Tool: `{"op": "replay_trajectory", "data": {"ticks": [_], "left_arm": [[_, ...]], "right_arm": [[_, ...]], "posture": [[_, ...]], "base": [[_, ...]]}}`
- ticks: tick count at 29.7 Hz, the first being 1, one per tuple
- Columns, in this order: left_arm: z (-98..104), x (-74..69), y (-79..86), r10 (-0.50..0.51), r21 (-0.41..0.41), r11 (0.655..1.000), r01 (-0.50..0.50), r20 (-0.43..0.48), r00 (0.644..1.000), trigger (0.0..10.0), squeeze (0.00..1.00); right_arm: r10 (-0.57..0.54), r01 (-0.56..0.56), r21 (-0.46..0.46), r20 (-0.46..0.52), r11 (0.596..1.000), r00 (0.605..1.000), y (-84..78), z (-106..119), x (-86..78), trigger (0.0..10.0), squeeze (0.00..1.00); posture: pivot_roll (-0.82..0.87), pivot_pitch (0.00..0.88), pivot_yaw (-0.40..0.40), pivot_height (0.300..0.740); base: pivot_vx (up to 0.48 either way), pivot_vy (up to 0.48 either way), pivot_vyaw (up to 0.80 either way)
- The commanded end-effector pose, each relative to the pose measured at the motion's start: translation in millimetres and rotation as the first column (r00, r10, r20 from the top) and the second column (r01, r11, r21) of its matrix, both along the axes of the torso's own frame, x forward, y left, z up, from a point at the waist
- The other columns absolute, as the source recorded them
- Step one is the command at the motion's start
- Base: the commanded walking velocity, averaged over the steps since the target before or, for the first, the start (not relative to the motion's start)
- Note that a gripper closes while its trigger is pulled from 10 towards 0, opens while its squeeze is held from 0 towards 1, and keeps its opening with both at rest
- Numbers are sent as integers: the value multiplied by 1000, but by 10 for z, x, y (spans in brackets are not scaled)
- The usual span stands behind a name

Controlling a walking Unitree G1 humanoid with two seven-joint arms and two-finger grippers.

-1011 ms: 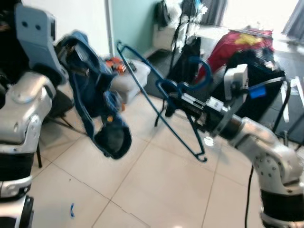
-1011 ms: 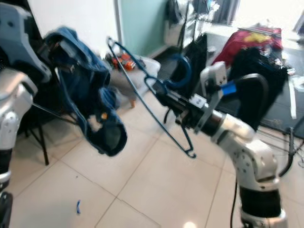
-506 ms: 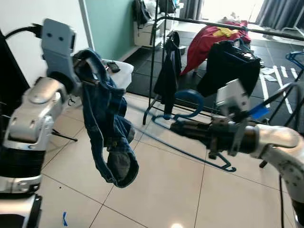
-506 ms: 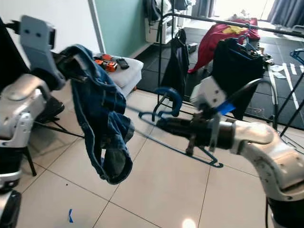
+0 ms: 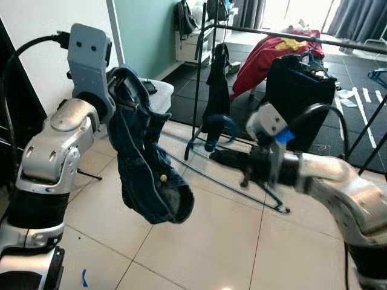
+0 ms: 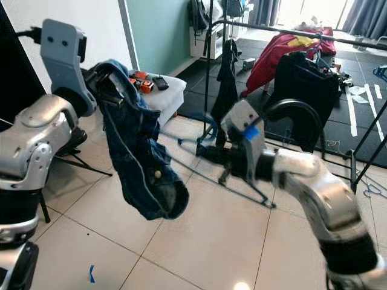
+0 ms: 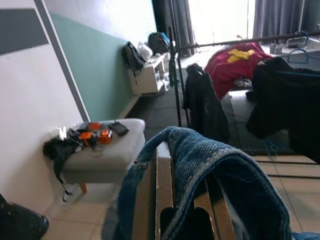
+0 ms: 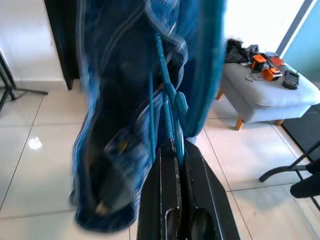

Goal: Hang hanger

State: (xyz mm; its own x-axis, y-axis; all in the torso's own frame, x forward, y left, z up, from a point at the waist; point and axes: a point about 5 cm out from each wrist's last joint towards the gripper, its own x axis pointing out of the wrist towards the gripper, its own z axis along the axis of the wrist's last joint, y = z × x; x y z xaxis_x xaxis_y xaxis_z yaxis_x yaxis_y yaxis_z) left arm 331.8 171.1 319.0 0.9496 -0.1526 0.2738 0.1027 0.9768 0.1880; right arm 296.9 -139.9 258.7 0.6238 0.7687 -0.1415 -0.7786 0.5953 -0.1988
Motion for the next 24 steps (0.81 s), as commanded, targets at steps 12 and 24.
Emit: {"op": "replay_trajectory", "data": {"ticks": [12,24], "left_arm": [[-38,-81,-142,-33,-12,999,33,-19,999,10000,0],[-27,-225,-901,-363,-260,900,351,-1,932,10000,0]], "right_arm": [[-84,80,71,49,994,995,-16,150,111,10000,0],[-50,44,139,40,989,998,290,151,147,10000,0]], "posture": [[-59,37,-10,740],[-56,37,-18,740]], "base": [[0,0,0],[0,0,0]]}}
